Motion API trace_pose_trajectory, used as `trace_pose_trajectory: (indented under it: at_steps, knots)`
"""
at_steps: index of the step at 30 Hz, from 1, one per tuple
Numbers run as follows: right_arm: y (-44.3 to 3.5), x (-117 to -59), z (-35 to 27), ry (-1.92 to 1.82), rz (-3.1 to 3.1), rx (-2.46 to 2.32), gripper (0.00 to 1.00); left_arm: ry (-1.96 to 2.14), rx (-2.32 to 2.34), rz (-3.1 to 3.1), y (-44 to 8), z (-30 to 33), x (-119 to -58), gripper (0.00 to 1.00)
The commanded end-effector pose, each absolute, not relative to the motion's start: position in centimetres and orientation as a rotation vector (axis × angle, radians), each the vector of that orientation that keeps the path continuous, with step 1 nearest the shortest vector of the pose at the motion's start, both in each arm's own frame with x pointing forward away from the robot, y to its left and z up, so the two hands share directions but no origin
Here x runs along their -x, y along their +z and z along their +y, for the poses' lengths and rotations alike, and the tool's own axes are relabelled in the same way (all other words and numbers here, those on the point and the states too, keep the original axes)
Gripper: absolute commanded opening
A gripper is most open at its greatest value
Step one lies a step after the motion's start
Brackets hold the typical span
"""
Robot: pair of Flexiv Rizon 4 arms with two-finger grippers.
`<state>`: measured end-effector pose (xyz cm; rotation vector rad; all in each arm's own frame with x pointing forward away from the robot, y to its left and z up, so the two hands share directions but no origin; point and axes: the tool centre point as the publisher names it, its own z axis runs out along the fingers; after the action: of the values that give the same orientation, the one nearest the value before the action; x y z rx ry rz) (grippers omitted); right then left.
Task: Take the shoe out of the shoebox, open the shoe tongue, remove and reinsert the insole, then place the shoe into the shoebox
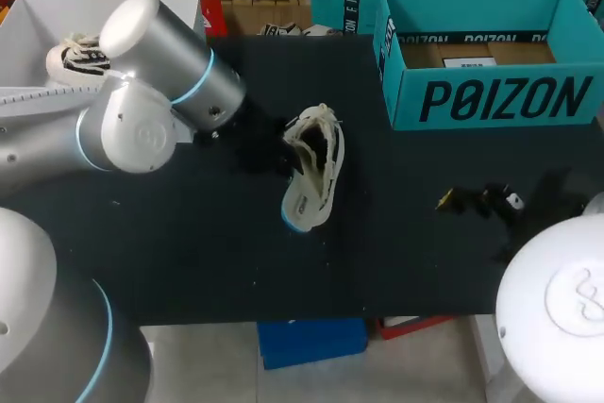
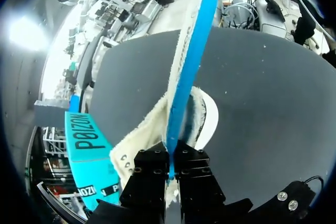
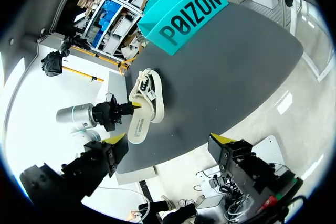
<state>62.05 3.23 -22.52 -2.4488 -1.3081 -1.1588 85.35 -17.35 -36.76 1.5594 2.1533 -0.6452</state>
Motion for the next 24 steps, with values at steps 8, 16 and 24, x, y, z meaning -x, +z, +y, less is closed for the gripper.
trace_pose_trajectory:
  at_steps: [8, 16, 24]
  knots:
    - [-22.8, -61.8, 2.7, -1.089, -1.309, 2.38, 1.0, -0.699, -1.489, 2.163, -36.7, -17.2, -84.7, 0.47]
    - [-22.8, -61.8, 2.7, -1.089, -1.309, 2.38, 1.0, -0.784, -1.477, 2.139, -34.7, -17.8, -83.8, 0.44]
    - [-22.8, -61.8, 2.7, -1.089, -1.309, 2.38, 1.0, -0.821, -1.529, 2.144, -33.9, -17.4, -82.2, 0.42]
